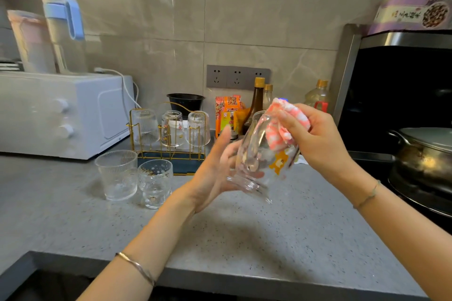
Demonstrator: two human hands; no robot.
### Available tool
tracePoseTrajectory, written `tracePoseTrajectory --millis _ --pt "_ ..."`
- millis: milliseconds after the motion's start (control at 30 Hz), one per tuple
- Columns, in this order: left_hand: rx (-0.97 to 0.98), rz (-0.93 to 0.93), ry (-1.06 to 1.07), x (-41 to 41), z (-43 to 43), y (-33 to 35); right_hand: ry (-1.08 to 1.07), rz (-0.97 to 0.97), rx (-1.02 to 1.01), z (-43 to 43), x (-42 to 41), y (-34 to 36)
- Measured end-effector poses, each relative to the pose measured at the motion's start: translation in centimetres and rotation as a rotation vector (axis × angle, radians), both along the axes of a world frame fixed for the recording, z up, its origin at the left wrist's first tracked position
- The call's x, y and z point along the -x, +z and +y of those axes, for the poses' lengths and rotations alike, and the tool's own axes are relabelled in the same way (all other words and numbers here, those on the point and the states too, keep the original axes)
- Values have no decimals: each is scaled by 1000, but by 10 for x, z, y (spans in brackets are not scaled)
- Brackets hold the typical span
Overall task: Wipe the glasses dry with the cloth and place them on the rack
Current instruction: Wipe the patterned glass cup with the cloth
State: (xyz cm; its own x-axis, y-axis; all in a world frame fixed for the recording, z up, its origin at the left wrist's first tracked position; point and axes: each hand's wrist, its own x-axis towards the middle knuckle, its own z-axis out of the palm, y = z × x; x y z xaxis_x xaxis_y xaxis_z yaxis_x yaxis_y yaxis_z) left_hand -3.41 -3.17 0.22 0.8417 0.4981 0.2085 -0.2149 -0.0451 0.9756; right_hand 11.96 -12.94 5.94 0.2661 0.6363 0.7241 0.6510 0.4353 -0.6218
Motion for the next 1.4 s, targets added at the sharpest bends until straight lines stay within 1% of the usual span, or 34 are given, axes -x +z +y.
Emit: tracePoseTrajectory --millis 67,100,133,200,300,367,433,500,567,667,733,767,800,867,933,1033,1067,1100,1133,1267,1400 --pt "-245 56 109 -3 -7 4 -28 -25 -3 4 0 -2" --pt "-316 55 171 -6 -11 3 -34 -27 -3 6 0 -3" --pt "-336 25 234 -9 -14 1 -41 -36 -9 8 1 -4" --pt "-307 -75 328 -14 -17 -2 -47 -83 -26 11 3 -3" --pt "-216 -115 367 -14 -17 -4 -25 -191 -16 12 6 3" --pt "-116 -113 300 -8 -16 -2 0 -241 4 12 7 9" --pt "53 -149 179 -2 -14 -1 66 -237 14 9 7 12" --pt "263 -228 6 5 -10 -1 159 -196 19 6 6 12" --pt "432 -251 -157 9 -8 -3 224 -128 24 3 9 9" --pt "554 -221 -376 9 -2 -7 250 -90 -6 0 16 5" --pt "577 -212 -438 8 2 -10 246 -62 -29 -1 18 4" --pt "554 -187 -411 8 2 -10 230 -52 -41 -1 18 4" --pt "505 -148 -331 7 -1 -7 204 -40 -60 0 18 5" --pt "351 -95 -87 5 -2 -1 136 -17 -103 1 15 6" --pt "117 -79 131 4 -5 7 61 -39 -118 3 11 7" --pt "-368 -4 387 2 -15 12 -34 -120 -110 8 7 6" --pt "-491 21 432 0 -18 10 -58 -136 -108 10 7 6" --pt "-545 29 451 -3 -22 7 -73 -141 -105 12 8 6" --pt "-544 10 461 -6 -25 4 -77 -144 -104 13 11 7" --pt "-393 -59 446 -11 -24 -6 -54 -214 -66 11 21 6" --pt "-318 -140 391 -4 -14 -13 48 -283 27 7 21 8"
